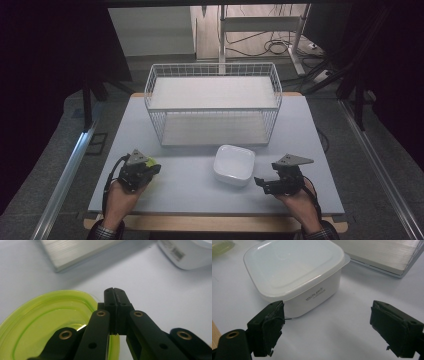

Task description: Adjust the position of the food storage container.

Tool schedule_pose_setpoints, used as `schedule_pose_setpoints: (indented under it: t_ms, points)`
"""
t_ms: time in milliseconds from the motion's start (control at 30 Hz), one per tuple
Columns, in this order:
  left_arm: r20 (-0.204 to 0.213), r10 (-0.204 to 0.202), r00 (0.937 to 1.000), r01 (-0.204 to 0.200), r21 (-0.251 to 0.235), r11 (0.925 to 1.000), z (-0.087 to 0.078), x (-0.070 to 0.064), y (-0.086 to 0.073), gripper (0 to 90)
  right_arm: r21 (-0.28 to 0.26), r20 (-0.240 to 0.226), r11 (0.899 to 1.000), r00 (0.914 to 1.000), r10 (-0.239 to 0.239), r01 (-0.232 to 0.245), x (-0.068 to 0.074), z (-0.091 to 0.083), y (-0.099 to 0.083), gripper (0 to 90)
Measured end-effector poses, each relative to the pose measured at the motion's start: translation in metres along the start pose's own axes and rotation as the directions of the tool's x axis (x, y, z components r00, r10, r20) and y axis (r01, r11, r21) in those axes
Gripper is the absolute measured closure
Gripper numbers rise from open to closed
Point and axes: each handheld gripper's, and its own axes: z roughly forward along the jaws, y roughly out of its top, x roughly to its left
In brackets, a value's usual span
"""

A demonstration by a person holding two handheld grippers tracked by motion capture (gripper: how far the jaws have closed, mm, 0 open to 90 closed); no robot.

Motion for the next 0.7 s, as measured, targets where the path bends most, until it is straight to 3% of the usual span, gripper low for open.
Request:
schedule_pose_setpoints:
  t_ms: [100,167,333,367,400,433,467,500,533,567,700]
  points:
    - [-0.002,-0.016,0.9999,0.016,-0.004,0.9999,0.000,0.003,-0.001,90.0,0.001,-0.002,1.000,1.0000,0.001,-0.001,0.000,0.000,0.000,13.0]
    - [-0.009,-0.004,1.0000,0.004,-0.008,1.0000,0.001,0.001,0.000,89.4,0.000,-0.002,1.000,1.0000,0.005,-0.005,-0.001,0.000,0.000,13.7]
    - [0.021,0.014,0.9997,-0.013,-0.054,0.9984,0.003,-0.010,0.006,87.1,-0.012,-0.009,0.999,0.9993,0.036,-0.036,-0.002,-0.001,0.001,21.3]
    - [0.042,0.015,0.9990,-0.012,-0.064,0.9979,0.005,-0.013,0.008,87.1,-0.012,-0.011,0.999,0.9991,0.040,-0.040,-0.002,-0.002,0.001,23.5]
    - [0.051,0.018,0.9985,-0.014,-0.066,0.9977,0.006,-0.015,0.009,87.3,-0.006,-0.011,0.999,0.9990,0.044,-0.044,-0.003,-0.003,0.001,31.3]
    - [0.060,0.018,0.9980,-0.014,-0.070,0.9974,0.008,-0.016,0.010,87.3,-0.006,-0.011,0.999,0.9990,0.044,-0.044,-0.003,-0.003,0.001,31.3]
    - [0.077,0.020,0.9968,-0.014,-0.077,0.9969,0.011,-0.019,0.013,87.8,0.007,-0.012,0.999,0.9989,0.046,-0.046,-0.004,-0.003,0.002,41.1]
    - [0.084,0.022,0.9962,-0.015,-0.079,0.9968,0.013,-0.021,0.014,87.8,0.007,-0.012,0.999,0.9989,0.046,-0.046,-0.004,-0.003,0.002,41.1]
    - [0.095,0.031,0.9950,-0.023,-0.082,0.9964,0.017,-0.024,0.017,88.3,0.012,-0.011,0.999,0.9987,0.050,-0.050,-0.006,-0.004,0.003,50.7]
    - [0.102,0.034,0.9943,-0.025,-0.084,0.9962,0.020,-0.026,0.019,88.3,0.012,-0.011,0.999,0.9987,0.050,-0.050,-0.006,-0.004,0.003,50.7]
    - [0.136,0.054,0.9892,-0.043,-0.081,0.9958,0.037,-0.037,0.028,88.7,0.024,-0.004,0.999,0.9988,0.049,-0.049,-0.012,0.000,0.009,69.9]
